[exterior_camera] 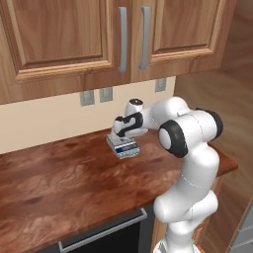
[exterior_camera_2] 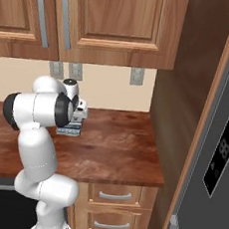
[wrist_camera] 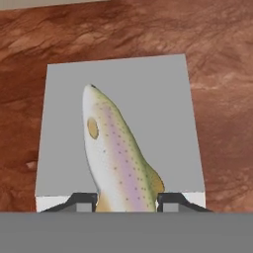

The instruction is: Take the fish from the fridge and place it on the digital scale on the counter by the fridge. Wait a few seconds for a reading, then move it to the plate on the dining counter.

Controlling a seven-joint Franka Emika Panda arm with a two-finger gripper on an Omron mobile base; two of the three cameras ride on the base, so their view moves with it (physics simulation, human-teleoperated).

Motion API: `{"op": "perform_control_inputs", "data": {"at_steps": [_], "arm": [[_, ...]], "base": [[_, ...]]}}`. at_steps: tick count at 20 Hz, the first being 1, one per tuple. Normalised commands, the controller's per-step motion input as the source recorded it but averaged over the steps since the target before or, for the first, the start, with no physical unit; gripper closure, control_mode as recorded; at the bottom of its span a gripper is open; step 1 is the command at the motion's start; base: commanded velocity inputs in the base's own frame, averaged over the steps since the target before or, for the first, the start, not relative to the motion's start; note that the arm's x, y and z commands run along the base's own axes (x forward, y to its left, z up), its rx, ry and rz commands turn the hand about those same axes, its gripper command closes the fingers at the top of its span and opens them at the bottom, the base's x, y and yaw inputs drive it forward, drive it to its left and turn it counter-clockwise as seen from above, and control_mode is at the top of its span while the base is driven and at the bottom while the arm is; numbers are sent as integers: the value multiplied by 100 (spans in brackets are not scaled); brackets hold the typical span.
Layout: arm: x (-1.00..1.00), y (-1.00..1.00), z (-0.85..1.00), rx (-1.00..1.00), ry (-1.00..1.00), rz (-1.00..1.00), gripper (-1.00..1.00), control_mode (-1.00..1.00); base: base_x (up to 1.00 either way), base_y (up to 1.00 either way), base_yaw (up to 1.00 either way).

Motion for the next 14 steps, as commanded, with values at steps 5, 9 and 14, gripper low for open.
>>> {"op": "perform_control_inputs", "data": {"at_steps": [5,9,14], "arm": [[22,12,-5,0,0,0,100,-100],[17,19,-3,0,0,-1,100,-100],[4,11,-7,0,0,-1,100,-100]], "base": [[0,0,0],[0,0,0],[0,0,0]]}}
